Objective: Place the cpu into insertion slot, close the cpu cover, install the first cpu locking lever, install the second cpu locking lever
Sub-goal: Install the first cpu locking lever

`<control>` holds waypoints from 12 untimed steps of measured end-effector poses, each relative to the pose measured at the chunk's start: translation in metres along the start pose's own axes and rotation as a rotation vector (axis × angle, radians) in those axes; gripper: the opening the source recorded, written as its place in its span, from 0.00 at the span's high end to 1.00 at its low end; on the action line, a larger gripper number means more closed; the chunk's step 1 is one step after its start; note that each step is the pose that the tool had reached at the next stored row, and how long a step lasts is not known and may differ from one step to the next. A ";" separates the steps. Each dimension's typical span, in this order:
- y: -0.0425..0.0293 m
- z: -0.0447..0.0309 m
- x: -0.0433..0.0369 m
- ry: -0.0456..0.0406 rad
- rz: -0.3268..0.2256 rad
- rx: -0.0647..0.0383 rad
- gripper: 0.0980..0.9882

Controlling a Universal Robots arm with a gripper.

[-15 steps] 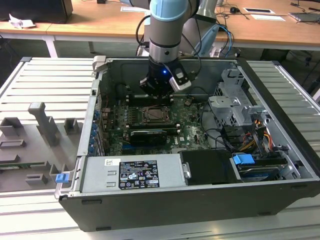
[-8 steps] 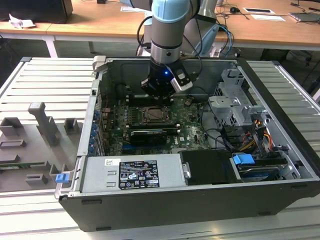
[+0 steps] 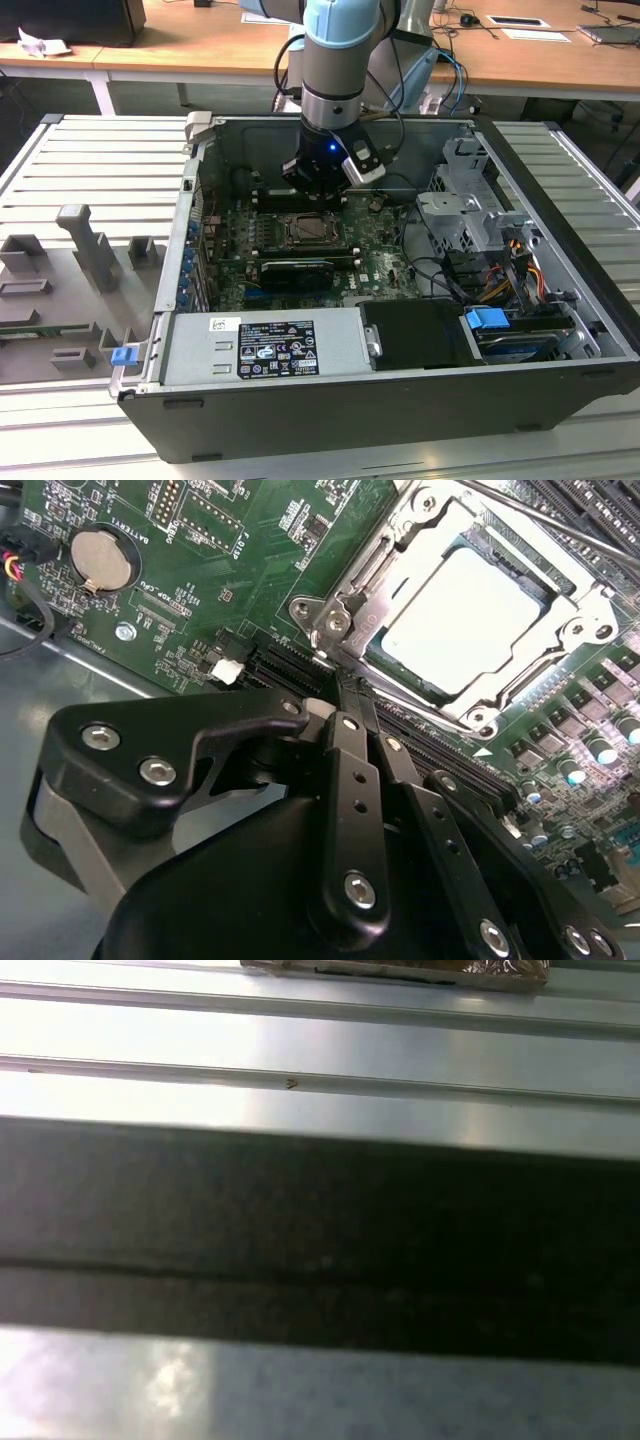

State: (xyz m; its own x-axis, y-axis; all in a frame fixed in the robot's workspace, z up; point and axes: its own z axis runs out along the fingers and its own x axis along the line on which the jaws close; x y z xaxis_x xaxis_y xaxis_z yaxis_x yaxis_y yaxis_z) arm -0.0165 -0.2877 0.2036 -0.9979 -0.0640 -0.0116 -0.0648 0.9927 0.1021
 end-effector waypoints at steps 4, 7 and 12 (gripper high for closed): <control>-0.0001 0.0003 -0.0001 0.0001 -0.001 0.000 0.99; 0.0000 -0.0005 -0.0001 0.0003 -0.002 0.001 0.99; 0.0001 -0.0012 -0.0001 0.0002 -0.003 0.000 0.99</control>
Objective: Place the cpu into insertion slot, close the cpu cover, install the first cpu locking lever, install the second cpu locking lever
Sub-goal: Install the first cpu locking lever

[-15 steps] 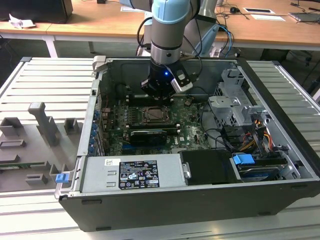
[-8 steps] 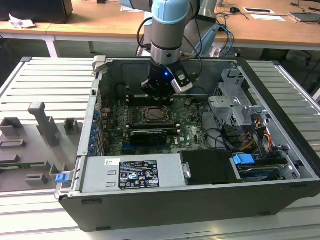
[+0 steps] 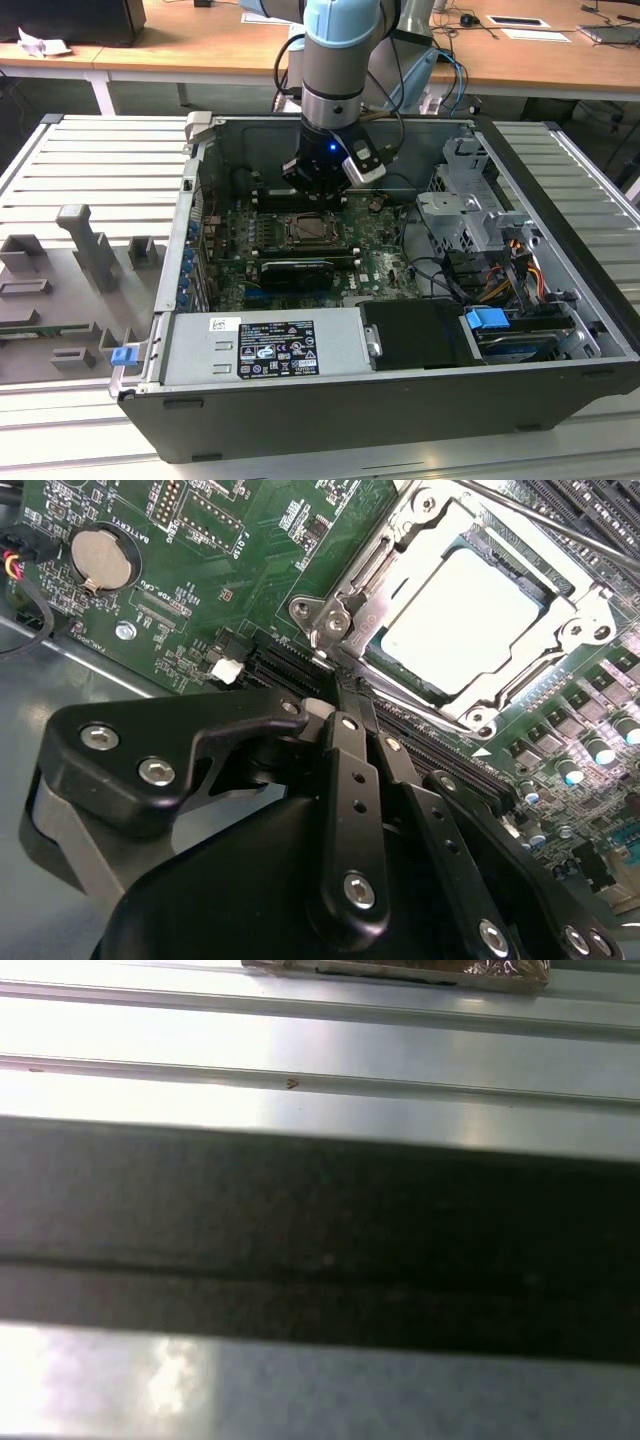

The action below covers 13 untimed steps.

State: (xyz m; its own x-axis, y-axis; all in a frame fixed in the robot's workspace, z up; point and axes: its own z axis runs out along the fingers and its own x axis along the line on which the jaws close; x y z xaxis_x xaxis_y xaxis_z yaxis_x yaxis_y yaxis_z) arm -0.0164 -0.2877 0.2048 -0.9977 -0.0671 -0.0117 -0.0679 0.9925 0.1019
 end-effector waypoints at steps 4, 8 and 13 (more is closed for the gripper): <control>0.0001 -0.0009 0.0000 0.0001 0.000 0.000 0.99; 0.0000 -0.0004 0.0000 0.0002 0.000 0.001 0.99; -0.0002 0.0026 -0.0001 0.0001 0.000 0.006 0.99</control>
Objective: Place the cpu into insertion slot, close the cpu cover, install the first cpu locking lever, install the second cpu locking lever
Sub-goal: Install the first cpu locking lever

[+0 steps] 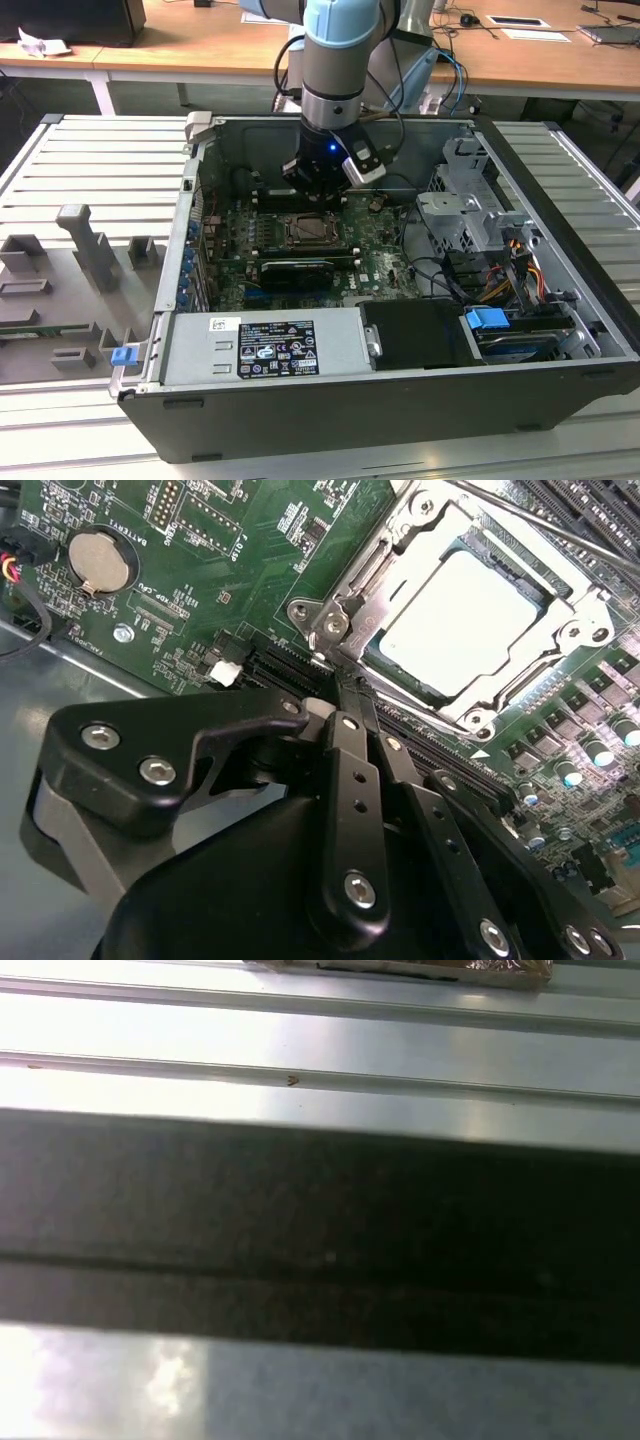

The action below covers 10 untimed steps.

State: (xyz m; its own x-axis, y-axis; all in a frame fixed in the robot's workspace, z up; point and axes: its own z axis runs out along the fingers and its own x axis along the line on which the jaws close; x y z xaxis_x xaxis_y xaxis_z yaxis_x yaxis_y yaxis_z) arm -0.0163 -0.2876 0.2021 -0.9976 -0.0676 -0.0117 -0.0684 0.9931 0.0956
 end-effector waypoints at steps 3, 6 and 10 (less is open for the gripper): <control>-0.0001 -0.0003 0.0001 0.0007 0.000 0.002 0.99; 0.0001 -0.0019 0.0001 0.0004 0.000 0.001 0.99; -0.0001 -0.0026 0.0001 0.0006 0.000 0.002 0.99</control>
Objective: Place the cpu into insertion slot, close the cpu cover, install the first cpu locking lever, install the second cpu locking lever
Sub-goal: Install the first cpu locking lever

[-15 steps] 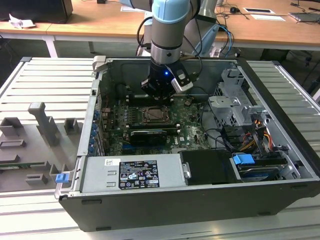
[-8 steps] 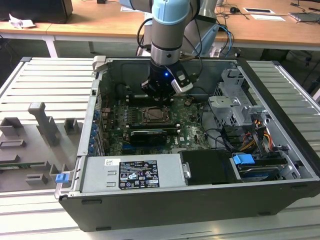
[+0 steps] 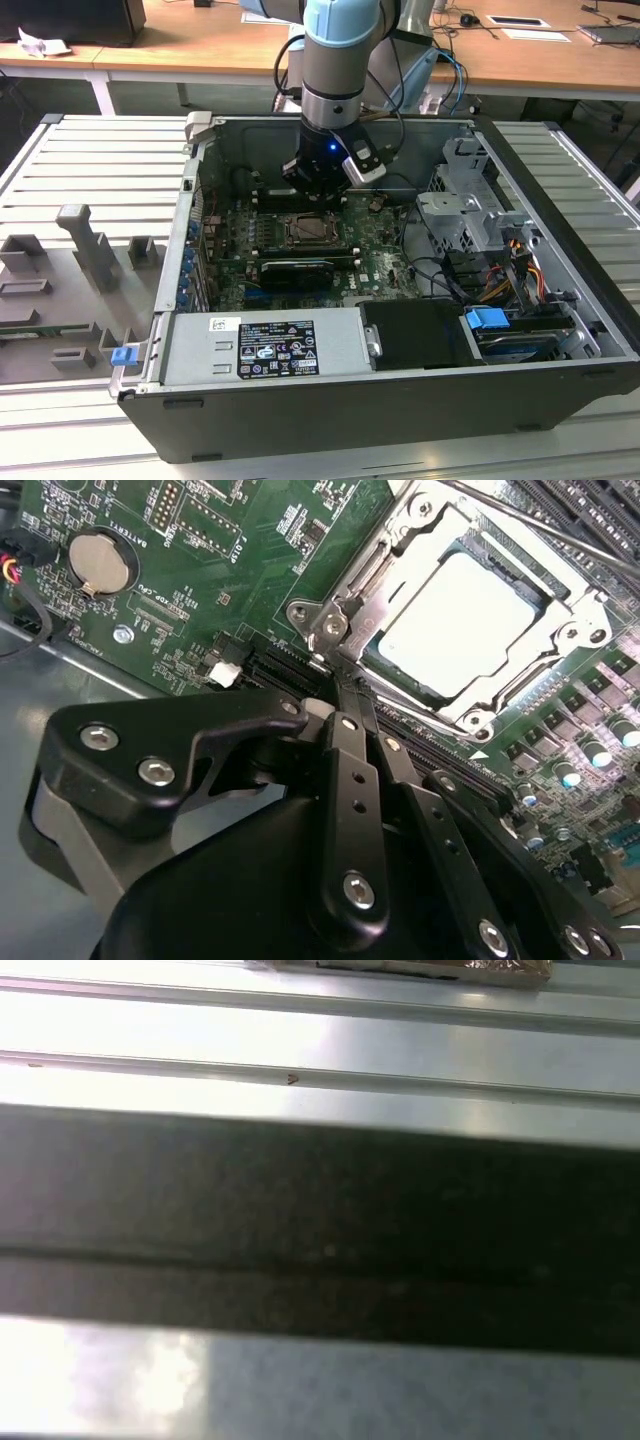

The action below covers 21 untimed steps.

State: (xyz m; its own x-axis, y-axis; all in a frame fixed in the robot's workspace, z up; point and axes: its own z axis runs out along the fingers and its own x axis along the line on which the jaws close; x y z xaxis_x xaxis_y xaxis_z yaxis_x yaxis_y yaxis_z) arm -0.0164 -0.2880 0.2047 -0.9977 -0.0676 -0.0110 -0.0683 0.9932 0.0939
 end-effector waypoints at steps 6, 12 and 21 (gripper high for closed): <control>-0.0002 0.0004 -0.0001 0.0005 0.000 0.004 0.99; -0.0004 0.0032 -0.0003 0.0009 0.000 0.012 0.99; 0.0010 -0.0115 -0.0005 0.0009 0.000 0.012 0.99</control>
State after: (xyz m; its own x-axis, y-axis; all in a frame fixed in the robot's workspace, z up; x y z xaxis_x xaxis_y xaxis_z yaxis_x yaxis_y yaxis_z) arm -0.0161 -0.2880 0.2162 -0.9977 -0.0677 -0.0101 -0.0683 0.9943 0.0822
